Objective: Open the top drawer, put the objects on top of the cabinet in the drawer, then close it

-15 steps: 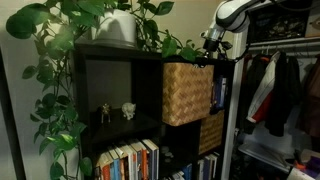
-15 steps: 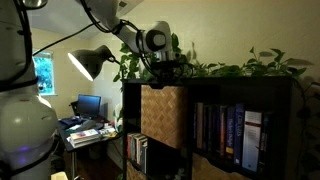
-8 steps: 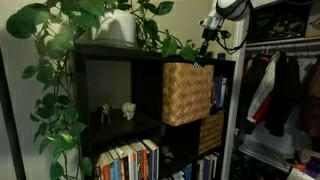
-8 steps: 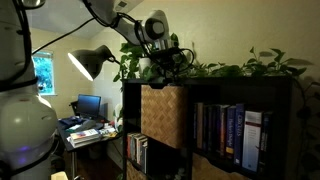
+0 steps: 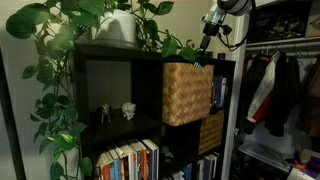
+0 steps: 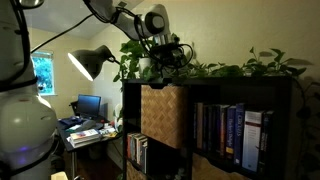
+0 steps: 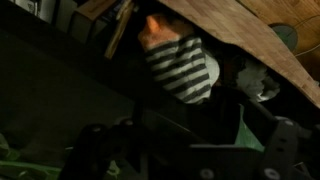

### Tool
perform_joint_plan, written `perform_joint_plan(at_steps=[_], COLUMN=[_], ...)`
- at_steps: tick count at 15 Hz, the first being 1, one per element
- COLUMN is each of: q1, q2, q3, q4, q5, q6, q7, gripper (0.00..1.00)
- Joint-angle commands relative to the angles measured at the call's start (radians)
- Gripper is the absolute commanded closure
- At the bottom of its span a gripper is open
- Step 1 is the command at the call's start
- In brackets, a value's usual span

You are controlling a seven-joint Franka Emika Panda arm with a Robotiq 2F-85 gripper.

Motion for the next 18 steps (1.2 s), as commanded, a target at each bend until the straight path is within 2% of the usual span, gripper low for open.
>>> perform_joint_plan(at_steps=[1,3,6,13,17,18], q1=[-0.021,-0.026,-0.034,-0.042,-0.044,-0.045], q2=[-0.007,0.002,0.013,0.04,0.049,0.05], q3=[0.01,0.011,0.009,0.01,0.012,0.014], q4=[-0.008,-0.01,-0.022,-0.064,-0.102,-0.11], q5=[0.024,0.027,0.04,0.133,0.146,0.139], q6=[-0.006,-0.005,0.023,0.131,0.184,0.184], q7=[0.064,0.101,0.148,0.209,0.225,0.228], gripper=[0.25,0.33,0.55,0.97,1.0,0.97])
